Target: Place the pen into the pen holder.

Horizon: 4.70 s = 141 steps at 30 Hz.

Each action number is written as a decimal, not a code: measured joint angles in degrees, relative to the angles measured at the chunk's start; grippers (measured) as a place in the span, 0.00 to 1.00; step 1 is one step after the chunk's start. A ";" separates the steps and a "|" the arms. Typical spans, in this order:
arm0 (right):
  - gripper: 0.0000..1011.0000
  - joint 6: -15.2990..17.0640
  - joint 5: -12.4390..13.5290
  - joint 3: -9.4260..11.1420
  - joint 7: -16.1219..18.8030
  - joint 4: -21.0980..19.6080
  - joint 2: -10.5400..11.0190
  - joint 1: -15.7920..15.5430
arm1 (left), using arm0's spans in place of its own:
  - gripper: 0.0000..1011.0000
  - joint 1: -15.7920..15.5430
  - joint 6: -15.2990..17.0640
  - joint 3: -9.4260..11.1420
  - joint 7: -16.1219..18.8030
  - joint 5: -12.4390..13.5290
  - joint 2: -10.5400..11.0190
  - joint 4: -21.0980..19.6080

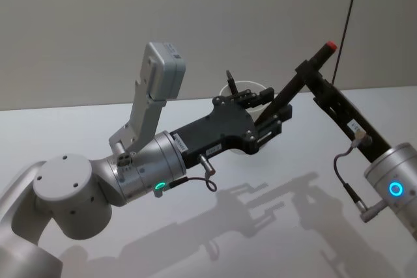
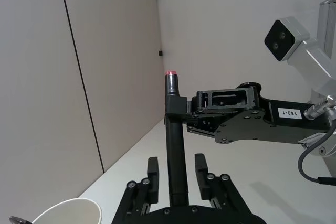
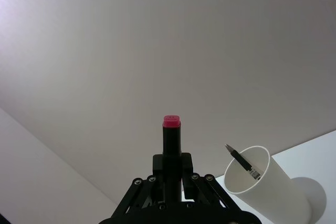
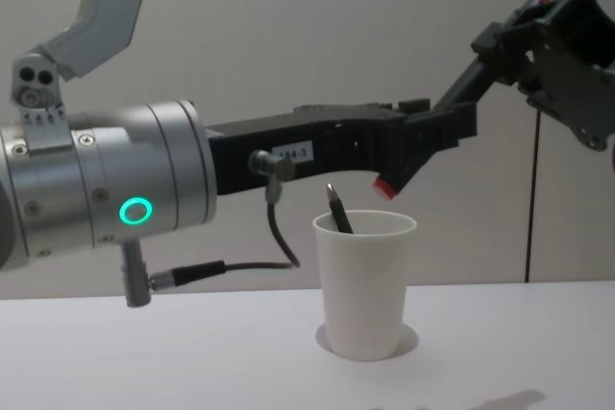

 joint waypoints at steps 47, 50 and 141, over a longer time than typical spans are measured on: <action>0.18 -3.54 -5.44 1.14 3.58 2.97 1.57 1.59 | 0.99 0.00 0.00 0.00 0.00 0.00 0.00 0.00; 0.18 -4.21 -6.71 1.43 4.47 3.90 1.79 2.17 | 0.99 0.00 0.00 0.00 0.00 -0.01 0.00 0.00; 0.18 -13.94 -41.46 -2.73 20.68 37.15 -9.37 23.08 | 0.99 0.00 0.00 0.00 0.00 0.00 0.00 0.00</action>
